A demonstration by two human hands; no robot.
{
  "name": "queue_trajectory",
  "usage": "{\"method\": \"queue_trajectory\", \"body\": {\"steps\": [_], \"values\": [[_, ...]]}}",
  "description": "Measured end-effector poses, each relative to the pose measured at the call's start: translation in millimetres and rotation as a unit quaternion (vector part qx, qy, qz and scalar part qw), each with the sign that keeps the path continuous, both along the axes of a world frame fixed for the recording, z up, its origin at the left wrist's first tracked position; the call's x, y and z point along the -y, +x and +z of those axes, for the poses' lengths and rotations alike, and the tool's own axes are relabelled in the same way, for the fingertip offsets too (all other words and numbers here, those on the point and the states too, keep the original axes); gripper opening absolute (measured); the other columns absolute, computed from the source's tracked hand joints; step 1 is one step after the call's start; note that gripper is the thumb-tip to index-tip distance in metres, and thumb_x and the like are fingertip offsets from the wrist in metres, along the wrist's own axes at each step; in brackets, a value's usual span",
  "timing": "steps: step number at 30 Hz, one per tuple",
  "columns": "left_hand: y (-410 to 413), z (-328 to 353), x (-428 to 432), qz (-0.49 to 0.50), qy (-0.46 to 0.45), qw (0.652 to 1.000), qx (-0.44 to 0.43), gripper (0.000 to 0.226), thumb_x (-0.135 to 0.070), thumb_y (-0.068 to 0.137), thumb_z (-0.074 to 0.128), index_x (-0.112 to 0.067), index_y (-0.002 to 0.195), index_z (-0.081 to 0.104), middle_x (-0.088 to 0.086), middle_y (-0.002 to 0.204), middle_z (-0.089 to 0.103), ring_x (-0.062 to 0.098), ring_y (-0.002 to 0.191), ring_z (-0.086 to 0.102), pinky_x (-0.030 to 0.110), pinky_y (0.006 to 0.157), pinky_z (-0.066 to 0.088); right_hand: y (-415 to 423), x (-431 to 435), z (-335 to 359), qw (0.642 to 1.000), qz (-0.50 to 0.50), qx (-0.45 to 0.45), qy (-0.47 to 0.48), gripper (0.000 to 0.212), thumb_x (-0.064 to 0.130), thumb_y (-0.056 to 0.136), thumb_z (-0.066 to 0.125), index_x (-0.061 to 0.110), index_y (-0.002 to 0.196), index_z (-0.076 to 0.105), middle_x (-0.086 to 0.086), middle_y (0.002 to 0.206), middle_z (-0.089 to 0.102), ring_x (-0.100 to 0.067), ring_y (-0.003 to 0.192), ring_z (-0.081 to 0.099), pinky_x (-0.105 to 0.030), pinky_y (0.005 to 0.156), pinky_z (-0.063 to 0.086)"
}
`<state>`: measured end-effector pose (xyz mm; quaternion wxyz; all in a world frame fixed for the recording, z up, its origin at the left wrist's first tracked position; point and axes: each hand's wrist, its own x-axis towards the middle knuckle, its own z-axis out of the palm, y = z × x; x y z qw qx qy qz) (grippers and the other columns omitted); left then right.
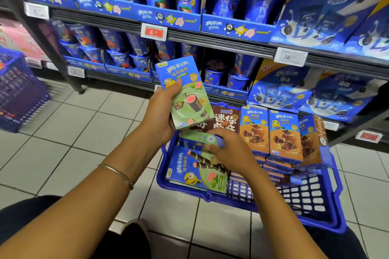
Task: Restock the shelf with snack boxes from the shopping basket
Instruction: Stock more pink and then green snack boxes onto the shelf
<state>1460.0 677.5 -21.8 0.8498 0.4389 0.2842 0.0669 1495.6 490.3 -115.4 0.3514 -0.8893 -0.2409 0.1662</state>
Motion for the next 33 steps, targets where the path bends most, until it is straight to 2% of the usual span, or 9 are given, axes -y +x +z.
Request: {"method": "queue_trajectory", "body": {"steps": [5, 9, 15, 18, 21, 24, 27, 31, 33], "values": [[2, -1, -6, 0.029, -0.005, 1.000, -0.002, 0.040, -0.027, 0.104, 0.062, -0.008, 0.139, 0.062, 0.015, 0.125, 0.075, 0.039, 0.117, 0.071, 0.058, 0.097, 0.058, 10, 12, 28, 0.963, -0.146, -0.066, 0.219, 0.016, 0.037, 0.097, 0.067, 0.026, 0.109, 0.069, 0.000, 0.098, 0.074, -0.023, 0.096, 0.071, -0.048, 0.084, 0.058], [-2, -5, -13, 0.020, -0.023, 1.000, -0.002, 0.021, -0.031, 0.105, 0.059, -0.017, 0.111, 0.072, 0.010, 0.105, 0.081, 0.030, 0.090, 0.080, 0.055, 0.077, 0.064, 14, 12, 43, 0.917, -0.238, -0.121, 0.296, 0.020, 0.041, 0.095, 0.068, 0.023, 0.104, 0.072, 0.004, 0.095, 0.078, -0.019, 0.088, 0.074, -0.044, 0.074, 0.059], [-7, -11, -7, 0.045, 0.153, 0.986, -0.036, 0.008, -0.028, 0.101, 0.068, -0.021, 0.105, 0.066, 0.001, 0.094, 0.082, 0.014, 0.069, 0.079, 0.025, 0.045, 0.055, 11, 4, 56, 0.857, -0.290, -0.144, 0.401, 0.026, 0.040, 0.092, 0.073, 0.018, 0.106, 0.071, -0.011, 0.104, 0.076, -0.033, 0.092, 0.071, -0.041, 0.072, 0.053], [-7, -11, 3, 0.003, 0.137, 0.990, -0.019, 0.012, -0.030, 0.103, 0.066, -0.020, 0.109, 0.069, 0.005, 0.100, 0.082, 0.021, 0.079, 0.080, 0.030, 0.055, 0.060, 9, -6, 63, 0.833, -0.291, -0.175, 0.437, 0.043, 0.051, 0.089, 0.069, 0.014, 0.111, 0.070, -0.013, 0.118, 0.072, -0.041, 0.113, 0.065, -0.059, 0.093, 0.050], [-7, -3, 11, -0.046, 0.095, 0.994, -0.002, 0.030, -0.047, 0.105, 0.056, -0.023, 0.112, 0.074, 0.006, 0.106, 0.082, 0.027, 0.090, 0.080, 0.034, 0.061, 0.063, 5, -24, 65, 0.829, -0.295, -0.193, 0.434, 0.043, 0.051, 0.092, 0.067, 0.013, 0.113, 0.067, -0.010, 0.125, 0.069, -0.033, 0.120, 0.063, -0.060, 0.107, 0.045], [-8, 2, 16, -0.089, 0.066, 0.993, 0.040, 0.046, -0.056, 0.100, 0.055, -0.019, 0.120, 0.076, 0.011, 0.112, 0.080, 0.030, 0.096, 0.079, 0.041, 0.072, 0.066, -1, -44, 62, 0.839, -0.305, -0.169, 0.417, 0.031, 0.044, 0.099, 0.061, 0.015, 0.110, 0.064, -0.009, 0.118, 0.070, -0.027, 0.111, 0.066, -0.051, 0.100, 0.052], [-11, -3, 18, -0.081, 0.127, 0.988, 0.040, 0.044, -0.041, 0.091, 0.075, -0.014, 0.126, 0.071, 0.011, 0.113, 0.080, 0.034, 0.103, 0.077, 0.045, 0.086, 0.063, -4, -54, 57, 0.856, -0.274, -0.145, 0.414, 0.025, 0.042, 0.099, 0.062, 0.019, 0.108, 0.064, -0.005, 0.109, 0.071, -0.017, 0.097, 0.070, -0.033, 0.081, 0.054], [-12, -6, 15, -0.027, 0.108, 0.993, 0.038, 0.045, -0.021, 0.089, 0.081, -0.004, 0.127, 0.066, 0.013, 0.109, 0.080, 0.033, 0.098, 0.079, 0.039, 0.074, 0.065, -4, -49, 50, 0.842, -0.257, -0.199, 0.430, 0.044, 0.055, 0.102, 0.046, 0.017, 0.112, 0.068, -0.007, 0.111, 0.074, -0.024, 0.101, 0.072, -0.041, 0.085, 0.058], [-10, -5, 10, -0.008, 0.106, 0.993, 0.042, 0.049, -0.019, 0.087, 0.082, -0.003, 0.129, 0.064, 0.013, 0.109, 0.080, 0.032, 0.096, 0.079, 0.037, 0.071, 0.065, -5, -41, 39, 0.878, -0.270, -0.154, 0.363, 0.040, 0.049, 0.106, 0.042, 0.017, 0.107, 0.065, 0.000, 0.100, 0.072, -0.016, 0.087, 0.068, -0.033, 0.076, 0.053]]}}
